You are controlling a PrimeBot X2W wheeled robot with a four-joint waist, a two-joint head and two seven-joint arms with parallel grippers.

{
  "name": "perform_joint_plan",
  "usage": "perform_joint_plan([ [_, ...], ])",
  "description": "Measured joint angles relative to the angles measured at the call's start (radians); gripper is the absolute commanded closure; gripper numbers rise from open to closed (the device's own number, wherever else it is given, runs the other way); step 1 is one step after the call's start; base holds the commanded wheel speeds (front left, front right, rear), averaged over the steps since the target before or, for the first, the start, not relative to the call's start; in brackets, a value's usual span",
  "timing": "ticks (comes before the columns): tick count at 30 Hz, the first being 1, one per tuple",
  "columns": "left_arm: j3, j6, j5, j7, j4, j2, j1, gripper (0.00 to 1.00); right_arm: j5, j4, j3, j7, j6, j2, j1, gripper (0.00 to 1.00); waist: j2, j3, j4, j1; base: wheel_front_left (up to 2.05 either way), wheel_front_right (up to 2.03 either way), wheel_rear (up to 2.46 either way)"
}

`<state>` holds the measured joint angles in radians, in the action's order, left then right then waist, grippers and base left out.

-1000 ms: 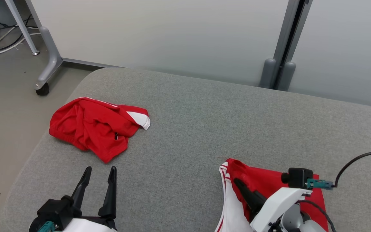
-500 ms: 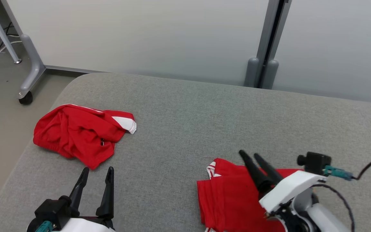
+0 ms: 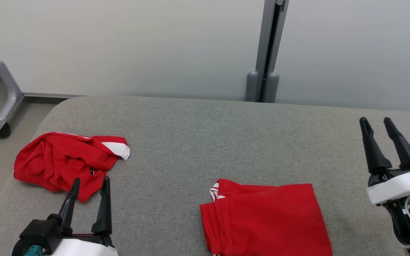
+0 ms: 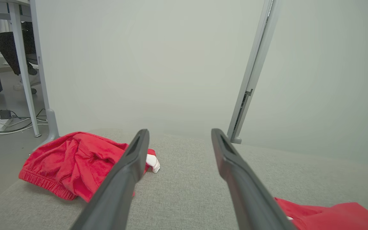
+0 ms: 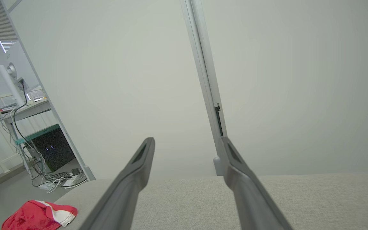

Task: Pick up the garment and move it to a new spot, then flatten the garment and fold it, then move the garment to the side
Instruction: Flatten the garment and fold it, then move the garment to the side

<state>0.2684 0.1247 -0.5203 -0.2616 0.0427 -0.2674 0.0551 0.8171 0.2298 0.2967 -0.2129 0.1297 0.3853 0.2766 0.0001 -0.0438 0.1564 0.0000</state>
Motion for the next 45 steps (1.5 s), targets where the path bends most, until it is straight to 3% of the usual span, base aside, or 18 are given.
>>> perform_joint_plan([
  [7, -0.081, 0.005, 0.08, -0.002, -0.054, 0.021, 0.013, 0.0, -0.196, -0.034, -0.119, -0.025, 0.0, -0.039, -0.084, 0.0, 0.0, -0.012, -0.032, 0.0, 0.0, 0.0, 0.0],
  [18, -0.157, -0.063, 0.223, -0.002, -0.048, 0.096, 0.078, 0.0, -0.39, -0.046, -0.216, -0.043, 0.0, -0.15, -0.268, 0.0, 0.0, -0.03, -0.05, 0.0, 0.0, 0.0, 0.0],
  [30, -0.198, -0.115, 0.278, -0.002, -0.012, 0.145, 0.075, 0.0, -0.422, -0.03, -0.216, -0.046, 0.0, -0.165, -0.271, 0.0, 0.0, -0.027, -0.05, 0.0, 0.0, 0.0, 0.0],
  [45, -0.226, -0.146, 0.313, -0.003, -0.001, 0.17, 0.07, 0.0, -0.422, -0.014, -0.166, -0.042, 0.0, -0.157, -0.265, 0.0, 0.0, -0.019, -0.048, 0.0, 0.0, 0.0, 0.0],
])
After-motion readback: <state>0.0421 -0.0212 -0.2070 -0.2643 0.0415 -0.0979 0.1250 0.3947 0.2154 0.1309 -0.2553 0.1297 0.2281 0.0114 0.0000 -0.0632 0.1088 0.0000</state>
